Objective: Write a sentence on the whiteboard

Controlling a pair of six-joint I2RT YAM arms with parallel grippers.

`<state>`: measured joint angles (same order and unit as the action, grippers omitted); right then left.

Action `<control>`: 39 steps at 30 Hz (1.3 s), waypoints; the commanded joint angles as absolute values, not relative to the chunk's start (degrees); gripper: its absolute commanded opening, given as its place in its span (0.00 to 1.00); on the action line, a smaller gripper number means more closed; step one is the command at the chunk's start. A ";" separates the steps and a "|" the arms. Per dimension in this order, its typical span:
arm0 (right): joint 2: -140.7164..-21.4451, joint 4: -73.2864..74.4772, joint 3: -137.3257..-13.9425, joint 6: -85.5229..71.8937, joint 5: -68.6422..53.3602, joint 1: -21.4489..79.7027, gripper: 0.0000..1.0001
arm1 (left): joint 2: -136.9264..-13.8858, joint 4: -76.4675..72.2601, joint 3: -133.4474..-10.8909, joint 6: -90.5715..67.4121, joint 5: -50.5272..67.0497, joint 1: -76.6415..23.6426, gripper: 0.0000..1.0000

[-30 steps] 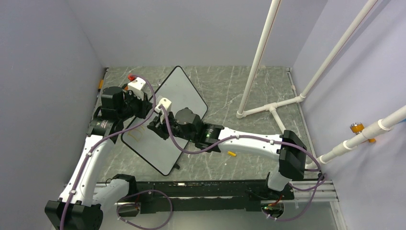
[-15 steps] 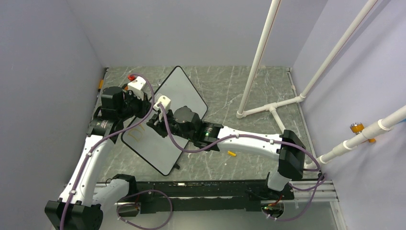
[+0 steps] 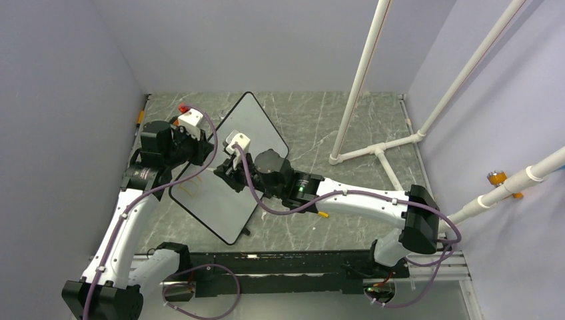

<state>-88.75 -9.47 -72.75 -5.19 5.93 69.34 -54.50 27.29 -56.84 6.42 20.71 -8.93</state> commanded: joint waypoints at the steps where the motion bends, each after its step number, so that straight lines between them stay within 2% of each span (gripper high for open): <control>1: -87.40 -10.65 -71.51 -6.05 7.34 69.17 0.00 | -55.11 37.09 -54.23 10.68 21.51 -10.13 0.00; 39: -93.60 -11.58 -74.92 -6.95 5.72 66.65 0.00 | -55.33 37.09 -54.32 10.63 21.80 -10.11 0.00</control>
